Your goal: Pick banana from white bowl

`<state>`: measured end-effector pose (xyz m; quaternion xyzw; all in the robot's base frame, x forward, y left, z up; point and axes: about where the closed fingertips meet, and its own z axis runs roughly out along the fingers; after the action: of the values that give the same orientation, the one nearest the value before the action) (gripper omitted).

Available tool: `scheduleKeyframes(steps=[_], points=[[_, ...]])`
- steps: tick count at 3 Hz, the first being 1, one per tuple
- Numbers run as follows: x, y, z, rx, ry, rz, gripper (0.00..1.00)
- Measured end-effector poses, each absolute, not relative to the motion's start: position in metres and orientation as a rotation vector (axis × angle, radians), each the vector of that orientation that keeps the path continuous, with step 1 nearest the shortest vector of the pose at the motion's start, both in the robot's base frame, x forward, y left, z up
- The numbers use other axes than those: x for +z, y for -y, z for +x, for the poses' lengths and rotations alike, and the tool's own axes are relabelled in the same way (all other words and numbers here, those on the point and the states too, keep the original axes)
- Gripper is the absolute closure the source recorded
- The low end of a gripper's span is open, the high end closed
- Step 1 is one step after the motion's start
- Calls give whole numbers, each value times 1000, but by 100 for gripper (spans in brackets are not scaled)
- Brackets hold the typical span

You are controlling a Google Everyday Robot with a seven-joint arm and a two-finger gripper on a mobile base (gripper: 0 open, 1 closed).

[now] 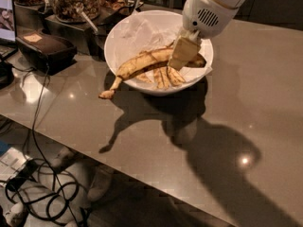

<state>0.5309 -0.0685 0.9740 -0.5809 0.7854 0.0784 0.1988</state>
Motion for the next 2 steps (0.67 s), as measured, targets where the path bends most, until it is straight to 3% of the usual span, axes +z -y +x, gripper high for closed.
scheduleKeyframes(steps=[2], points=[[956,11,534,177,-2235,-1539,100]])
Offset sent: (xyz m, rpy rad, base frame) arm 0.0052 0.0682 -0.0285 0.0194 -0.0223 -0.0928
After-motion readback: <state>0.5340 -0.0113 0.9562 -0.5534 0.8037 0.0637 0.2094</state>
